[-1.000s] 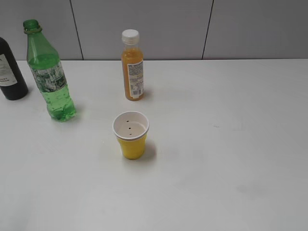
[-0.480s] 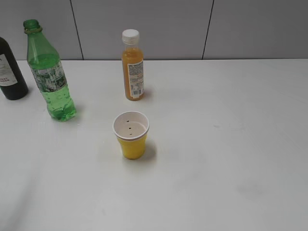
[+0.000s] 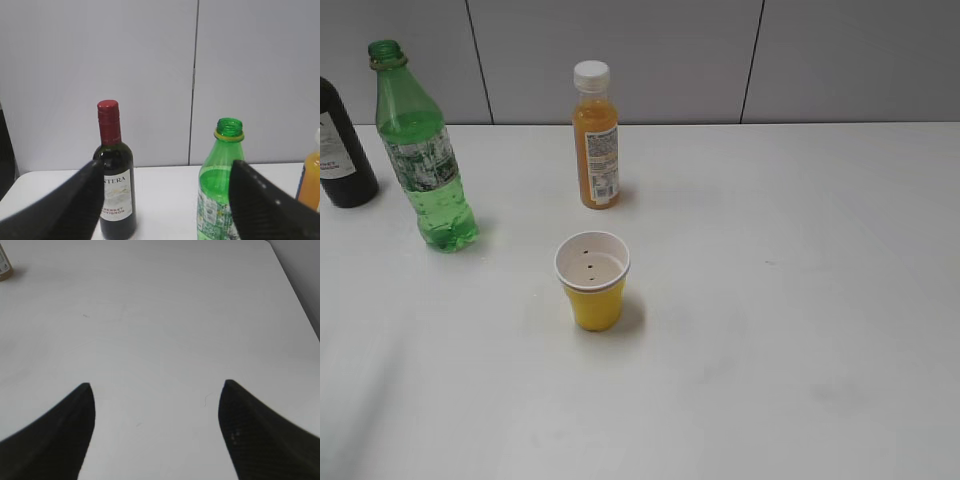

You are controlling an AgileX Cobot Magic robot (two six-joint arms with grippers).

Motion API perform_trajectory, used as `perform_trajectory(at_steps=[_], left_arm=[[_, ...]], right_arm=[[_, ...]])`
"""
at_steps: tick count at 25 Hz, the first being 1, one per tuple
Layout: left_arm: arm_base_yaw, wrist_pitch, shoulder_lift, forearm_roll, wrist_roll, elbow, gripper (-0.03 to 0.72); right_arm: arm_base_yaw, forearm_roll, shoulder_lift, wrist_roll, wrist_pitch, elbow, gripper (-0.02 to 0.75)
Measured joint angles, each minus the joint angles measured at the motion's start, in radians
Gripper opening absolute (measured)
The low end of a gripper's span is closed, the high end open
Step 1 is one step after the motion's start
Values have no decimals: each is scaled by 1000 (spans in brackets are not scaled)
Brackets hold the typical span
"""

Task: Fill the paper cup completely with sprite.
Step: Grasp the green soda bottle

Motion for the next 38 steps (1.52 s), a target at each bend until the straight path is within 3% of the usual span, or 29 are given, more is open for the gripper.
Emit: perform_trajectory(at_steps=[6,14,29,38], left_arm=[[0,-94,110,31,-20,0,589],[0,-294,343,245,-187,0,589],[0,-684,743,309,-189,-2,661],[0,-713,914,311,-159,-80,661]], right_arm=[[0,0,0,-1,0,0,594],[0,0,0,-1,0,0,594],[0,0,0,-1,0,0,594],[0,0,0,-1,0,0,594]])
